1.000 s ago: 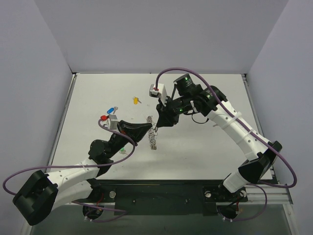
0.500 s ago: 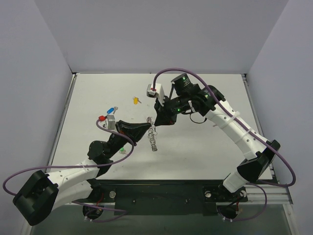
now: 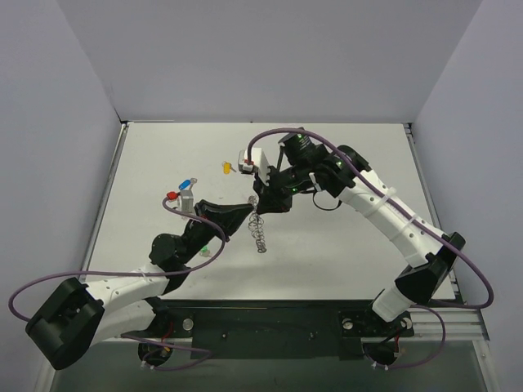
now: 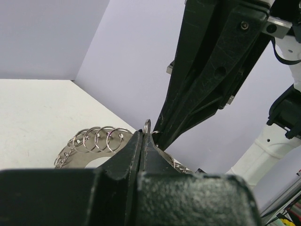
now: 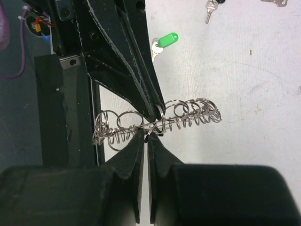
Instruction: Put the keys on the keyring
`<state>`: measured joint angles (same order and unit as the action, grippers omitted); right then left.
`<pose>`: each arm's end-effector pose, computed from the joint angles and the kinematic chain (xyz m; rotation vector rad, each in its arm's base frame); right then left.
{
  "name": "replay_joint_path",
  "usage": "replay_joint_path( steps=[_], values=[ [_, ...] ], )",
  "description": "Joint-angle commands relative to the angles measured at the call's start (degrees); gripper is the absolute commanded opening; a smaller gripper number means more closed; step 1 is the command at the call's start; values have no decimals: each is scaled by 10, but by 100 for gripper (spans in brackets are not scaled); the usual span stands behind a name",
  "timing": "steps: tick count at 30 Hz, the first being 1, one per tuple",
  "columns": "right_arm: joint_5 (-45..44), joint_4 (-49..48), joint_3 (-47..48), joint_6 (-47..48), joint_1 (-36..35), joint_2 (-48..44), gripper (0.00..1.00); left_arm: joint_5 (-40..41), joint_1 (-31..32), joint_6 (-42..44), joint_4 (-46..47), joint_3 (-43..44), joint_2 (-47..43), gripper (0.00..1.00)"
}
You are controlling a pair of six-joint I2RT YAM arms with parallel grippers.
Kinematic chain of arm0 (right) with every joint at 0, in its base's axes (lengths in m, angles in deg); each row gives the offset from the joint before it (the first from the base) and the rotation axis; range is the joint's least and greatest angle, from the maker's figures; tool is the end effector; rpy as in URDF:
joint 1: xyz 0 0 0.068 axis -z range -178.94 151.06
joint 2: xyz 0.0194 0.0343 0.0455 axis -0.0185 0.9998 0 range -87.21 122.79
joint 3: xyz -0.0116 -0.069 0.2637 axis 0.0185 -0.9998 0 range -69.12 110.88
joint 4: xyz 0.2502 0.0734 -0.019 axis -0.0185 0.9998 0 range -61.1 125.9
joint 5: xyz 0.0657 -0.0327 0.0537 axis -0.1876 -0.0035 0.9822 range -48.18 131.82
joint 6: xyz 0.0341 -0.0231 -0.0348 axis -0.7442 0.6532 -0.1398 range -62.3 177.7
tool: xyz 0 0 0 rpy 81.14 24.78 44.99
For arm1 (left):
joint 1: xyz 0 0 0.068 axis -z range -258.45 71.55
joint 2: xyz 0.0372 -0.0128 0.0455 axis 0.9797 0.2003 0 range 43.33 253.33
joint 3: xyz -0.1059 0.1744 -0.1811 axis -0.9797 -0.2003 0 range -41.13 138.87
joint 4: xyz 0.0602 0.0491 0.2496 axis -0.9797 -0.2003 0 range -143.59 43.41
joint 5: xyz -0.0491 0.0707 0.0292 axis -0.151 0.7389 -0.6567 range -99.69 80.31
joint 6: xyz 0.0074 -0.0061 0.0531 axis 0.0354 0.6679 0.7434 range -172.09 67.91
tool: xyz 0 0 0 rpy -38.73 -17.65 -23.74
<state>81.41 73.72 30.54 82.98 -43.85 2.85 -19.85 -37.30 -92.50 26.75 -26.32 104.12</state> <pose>0.2210 0.2524 0.4191 -1.5555 1.5200 0.9471 0.1475 -0.1373 0.2596 0.1819 1.1922 -1.3610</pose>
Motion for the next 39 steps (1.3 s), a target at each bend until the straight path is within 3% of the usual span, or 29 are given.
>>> replay_joint_path(
  steps=[1,5,11,15,25,39],
  values=[
    [6,21,5,13,-20,10,0,36,-5,-17,127,7,7,0],
    [0,21,-2,14,-21,7,1,37,-8,-20,132,2,7,0],
    [47,21,23,-15,7,3,25,-6,-21,-21,136,-9,10,0],
    [123,20,37,-24,46,-3,34,-50,-34,-17,136,-20,3,0],
    [167,24,-2,78,54,6,35,-145,-41,-26,184,3,24,0],
    [174,51,-39,150,44,20,29,-156,-41,-31,206,22,28,0]
  ],
)
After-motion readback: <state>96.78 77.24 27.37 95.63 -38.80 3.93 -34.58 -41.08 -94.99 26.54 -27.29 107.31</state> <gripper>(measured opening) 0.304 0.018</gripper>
